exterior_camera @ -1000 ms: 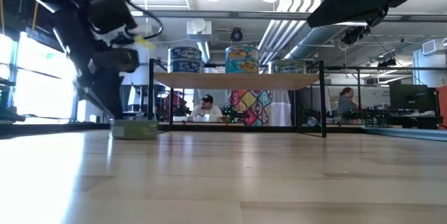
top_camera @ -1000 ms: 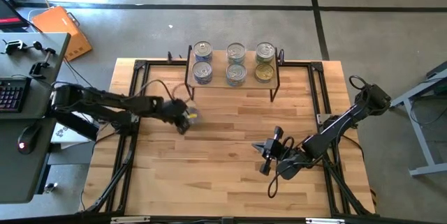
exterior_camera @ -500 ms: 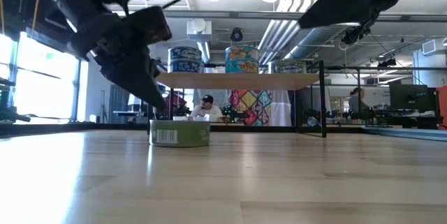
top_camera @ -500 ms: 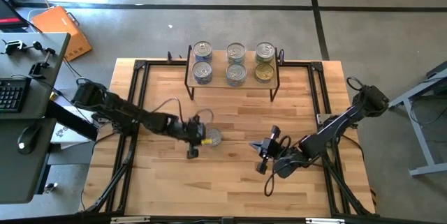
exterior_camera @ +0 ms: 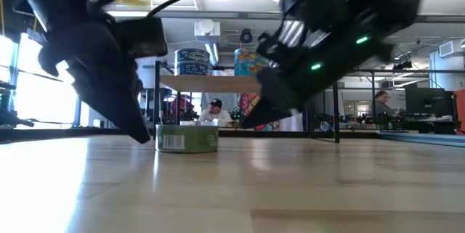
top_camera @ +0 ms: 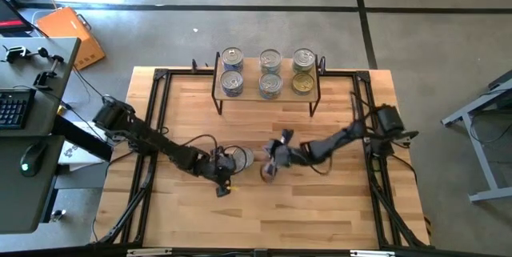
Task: Stack canned seafood by type on shelf
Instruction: Stack the green tuna can on top of the other green tuna can on the shelf
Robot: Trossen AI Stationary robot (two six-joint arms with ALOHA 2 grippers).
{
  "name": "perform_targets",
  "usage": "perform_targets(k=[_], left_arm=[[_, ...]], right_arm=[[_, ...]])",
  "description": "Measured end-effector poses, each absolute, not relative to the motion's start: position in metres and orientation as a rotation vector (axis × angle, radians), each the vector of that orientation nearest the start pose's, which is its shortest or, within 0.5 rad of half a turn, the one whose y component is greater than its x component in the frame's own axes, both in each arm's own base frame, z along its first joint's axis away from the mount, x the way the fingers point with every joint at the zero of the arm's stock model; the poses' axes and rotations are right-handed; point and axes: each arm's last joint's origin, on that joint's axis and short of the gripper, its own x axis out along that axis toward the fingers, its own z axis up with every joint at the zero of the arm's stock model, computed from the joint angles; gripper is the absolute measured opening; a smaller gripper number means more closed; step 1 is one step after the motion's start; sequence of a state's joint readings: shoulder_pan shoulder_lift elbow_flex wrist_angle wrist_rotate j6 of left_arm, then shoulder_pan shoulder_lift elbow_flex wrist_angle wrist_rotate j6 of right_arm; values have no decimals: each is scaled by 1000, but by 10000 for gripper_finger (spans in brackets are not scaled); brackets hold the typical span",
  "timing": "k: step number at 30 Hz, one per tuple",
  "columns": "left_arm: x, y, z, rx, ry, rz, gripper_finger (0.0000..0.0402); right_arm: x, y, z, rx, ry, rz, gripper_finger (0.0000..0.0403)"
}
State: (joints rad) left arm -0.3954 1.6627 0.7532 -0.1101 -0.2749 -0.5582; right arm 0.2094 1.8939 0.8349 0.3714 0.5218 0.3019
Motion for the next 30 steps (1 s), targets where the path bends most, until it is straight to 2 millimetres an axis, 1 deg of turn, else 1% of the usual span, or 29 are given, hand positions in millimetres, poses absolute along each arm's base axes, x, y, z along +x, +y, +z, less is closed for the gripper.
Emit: perform_targets(k=[4,7,10,12,15,17,19,21,23,25,28,30], left_arm=[[275,-100,116,-116,919,325,0],[283,-93,111,-94,846,412,0],[292,-84,106,-86,801,441,0],[296,-79,105,-75,786,435,0],[302,-73,105,-69,760,429,0],[307,-68,108,-64,720,442,0],[311,-64,112,-62,679,442,0],[314,-62,114,-57,657,433,0],[315,-61,116,-42,643,421,0],[315,-62,118,-25,638,411,0],[315,-65,118,-29,648,368,0],[315,-69,118,-28,662,314,0]], right_arm=[[359,24,106,87,527,-278,0],[365,8,106,151,486,-185,0],[364,2,104,210,520,-98,0],[361,5,105,269,575,-12,0],[353,18,111,354,672,37,0],[348,31,118,378,716,52,0],[343,46,126,383,722,70,0],[339,61,139,356,672,74,0],[335,78,156,295,609,87,0],[328,97,164,202,577,110,0],[315,130,164,14,580,229,0],[306,148,161,-117,586,319,0]])
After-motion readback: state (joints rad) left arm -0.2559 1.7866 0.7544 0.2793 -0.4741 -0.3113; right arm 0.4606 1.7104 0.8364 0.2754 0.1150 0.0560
